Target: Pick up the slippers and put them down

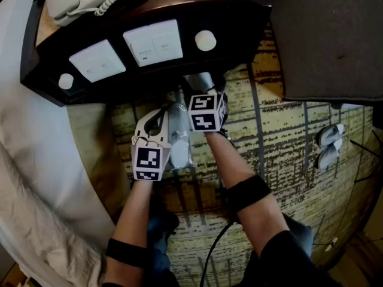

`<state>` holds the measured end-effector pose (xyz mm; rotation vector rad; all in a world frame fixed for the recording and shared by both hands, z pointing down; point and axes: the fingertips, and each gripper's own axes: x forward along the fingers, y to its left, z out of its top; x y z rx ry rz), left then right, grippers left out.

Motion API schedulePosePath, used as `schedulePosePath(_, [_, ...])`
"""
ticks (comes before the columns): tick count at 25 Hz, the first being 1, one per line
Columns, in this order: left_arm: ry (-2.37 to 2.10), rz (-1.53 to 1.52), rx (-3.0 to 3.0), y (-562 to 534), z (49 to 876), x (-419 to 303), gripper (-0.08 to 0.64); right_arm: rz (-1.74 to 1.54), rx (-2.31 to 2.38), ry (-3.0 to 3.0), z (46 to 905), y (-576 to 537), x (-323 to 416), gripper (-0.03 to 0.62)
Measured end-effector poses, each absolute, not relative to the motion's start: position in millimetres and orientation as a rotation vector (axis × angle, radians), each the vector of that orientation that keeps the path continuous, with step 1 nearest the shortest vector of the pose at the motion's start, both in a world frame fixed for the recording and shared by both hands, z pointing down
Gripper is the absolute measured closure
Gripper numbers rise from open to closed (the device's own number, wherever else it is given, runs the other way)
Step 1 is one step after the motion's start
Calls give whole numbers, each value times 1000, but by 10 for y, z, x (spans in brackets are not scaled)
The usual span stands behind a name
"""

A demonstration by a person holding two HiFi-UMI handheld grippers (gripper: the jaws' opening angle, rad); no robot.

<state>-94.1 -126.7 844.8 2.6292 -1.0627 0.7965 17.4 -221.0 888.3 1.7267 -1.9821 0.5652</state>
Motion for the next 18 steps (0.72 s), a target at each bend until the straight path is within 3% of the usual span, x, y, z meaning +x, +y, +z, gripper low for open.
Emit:
schedulePosePath(2, [-1057,803,2610,-1178,8276,-948,558,586,1677,-1979,8770,-2004,126,175])
schedulePosePath(6, [-1033,836,2565,-852,7713,-995,558,642,1585,-1993,8239,-1430,8,244])
schedulePosePath(14, [-1027,872,2496,-177,5782,-1058,558,655,1603,-2027,6077,-775,356,535])
schedulePosePath(16, [-1048,864,2487,-89,5233,-1102,558,657,1584,-2057,5504,-672,398,586])
schedulePosePath(18, [-1073,847,2478,4,4677,-1143,558,665,1545,-2102,4938,-533,416,591])
